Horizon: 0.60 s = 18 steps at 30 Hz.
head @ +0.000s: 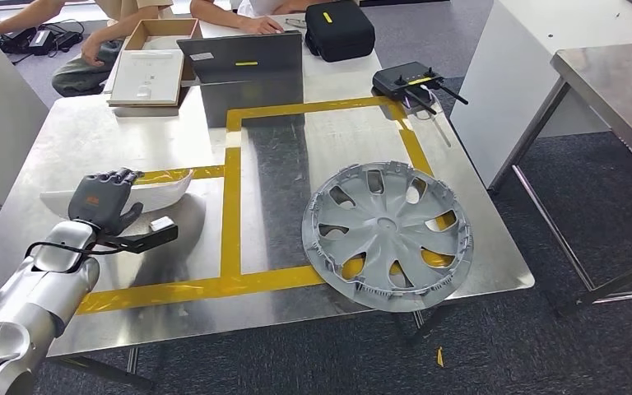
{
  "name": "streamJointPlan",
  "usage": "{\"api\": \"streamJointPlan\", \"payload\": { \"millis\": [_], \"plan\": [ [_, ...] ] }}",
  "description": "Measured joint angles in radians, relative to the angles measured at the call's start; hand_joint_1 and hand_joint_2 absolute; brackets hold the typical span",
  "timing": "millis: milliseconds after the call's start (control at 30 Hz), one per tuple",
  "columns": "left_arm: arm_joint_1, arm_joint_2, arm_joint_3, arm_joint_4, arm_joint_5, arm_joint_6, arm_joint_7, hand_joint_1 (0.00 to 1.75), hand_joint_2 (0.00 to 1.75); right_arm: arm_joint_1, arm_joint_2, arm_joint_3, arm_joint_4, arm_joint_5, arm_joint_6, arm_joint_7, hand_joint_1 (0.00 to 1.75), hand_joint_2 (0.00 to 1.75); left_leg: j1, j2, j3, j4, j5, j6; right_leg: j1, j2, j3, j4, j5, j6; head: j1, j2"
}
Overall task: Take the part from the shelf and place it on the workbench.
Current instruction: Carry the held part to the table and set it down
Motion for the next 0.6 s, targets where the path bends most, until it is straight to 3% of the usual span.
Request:
{"api": "streamJointPlan", "payload": {
  "millis": [267,400,467,533,567,600],
  "plan": [
    [0.019,0.011,0.0,-0.042,-0.001,0.018,-0.03,0.0,0.0,0.0,0.0,0.0,0.0,0.013,0.01,0.0,0.0,0.0,-0.006,0.0,-0.001,0.005,-0.004,0.007,-0.004,0.0,0.002,-0.003,0.002,0.005,0.0,0.0],
    [0.026,0.013,0.0,-0.059,-0.001,0.019,-0.035,0.0,0.0,0.0,0.001,0.0,0.0,0.017,0.01,0.0,0.0,0.0,0.0,0.004,0.006,-0.01,0.009,0.021,-0.003,-0.001,0.001,0.007,-0.009,0.016,0.0,0.0],
    [0.027,0.013,0.0,-0.065,-0.001,0.019,-0.038,0.0,0.0,-0.001,0.001,0.0,0.0,0.019,0.01,0.0,0.0,0.0,0.007,0.009,0.009,-0.02,0.017,0.027,-0.002,-0.004,-0.03,0.086,-0.062,0.022,0.003,0.0],
    [0.033,0.012,0.0,-0.067,-0.001,0.019,-0.039,0.0,0.0,-0.001,0.001,0.0,0.0,0.02,0.01,0.0,0.0,0.0,0.008,0.012,0.005,-0.019,0.019,0.029,-0.005,-0.005,-0.086,0.212,-0.123,0.028,0.006,0.0],
    [0.037,0.012,0.0,-0.068,-0.001,0.019,-0.039,0.0,0.0,0.0,0.001,0.0,0.0,0.02,0.01,0.0,0.0,0.0,0.009,0.013,0.002,-0.017,0.019,0.028,-0.007,-0.005,-0.103,0.253,-0.133,0.03,0.006,0.0],
    [0.04,0.011,0.0,-0.068,-0.001,0.019,-0.039,0.0,0.0,0.0,0.001,0.0,0.0,0.02,0.01,0.0,0.0,0.0,0.011,0.014,-0.001,-0.013,0.02,0.027,-0.009,-0.006,-0.104,0.261,-0.124,0.032,0.006,0.0]
  ]
}}
